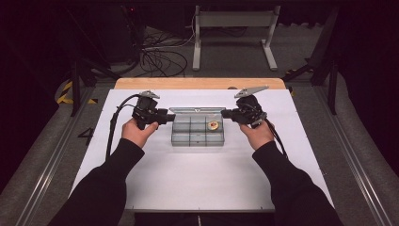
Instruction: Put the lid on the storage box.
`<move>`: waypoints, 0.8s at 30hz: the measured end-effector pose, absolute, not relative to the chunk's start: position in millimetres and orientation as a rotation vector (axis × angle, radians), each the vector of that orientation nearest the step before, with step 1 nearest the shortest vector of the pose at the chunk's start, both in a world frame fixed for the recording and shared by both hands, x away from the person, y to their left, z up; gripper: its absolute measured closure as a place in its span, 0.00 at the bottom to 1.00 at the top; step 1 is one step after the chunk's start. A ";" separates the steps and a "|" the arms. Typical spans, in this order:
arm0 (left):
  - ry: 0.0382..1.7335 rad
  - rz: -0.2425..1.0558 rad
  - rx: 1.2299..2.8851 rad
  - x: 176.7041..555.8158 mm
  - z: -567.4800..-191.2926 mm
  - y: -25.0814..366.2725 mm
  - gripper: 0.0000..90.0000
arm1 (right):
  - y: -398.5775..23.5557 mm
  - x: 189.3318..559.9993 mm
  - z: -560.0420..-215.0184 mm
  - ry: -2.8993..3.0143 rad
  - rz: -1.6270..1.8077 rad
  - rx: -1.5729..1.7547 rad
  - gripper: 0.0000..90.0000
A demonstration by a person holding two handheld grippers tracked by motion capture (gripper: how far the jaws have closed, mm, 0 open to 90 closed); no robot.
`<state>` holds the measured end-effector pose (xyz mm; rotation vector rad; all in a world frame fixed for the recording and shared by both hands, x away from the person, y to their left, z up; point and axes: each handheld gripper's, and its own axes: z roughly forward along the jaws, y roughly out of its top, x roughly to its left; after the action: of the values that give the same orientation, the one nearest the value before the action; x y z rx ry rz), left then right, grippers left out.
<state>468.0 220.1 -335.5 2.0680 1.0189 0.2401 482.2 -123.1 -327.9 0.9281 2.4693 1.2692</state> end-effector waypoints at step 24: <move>0.997 0.149 2.166 449.3 -350.4 216.1 0.84 | -126.9 464.6 -354.0 2.576 1.195 0.927 0.99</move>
<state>449.3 216.1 -350.4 2.1656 0.9970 0.1489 464.6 -126.9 -354.0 0.9268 2.5758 1.1945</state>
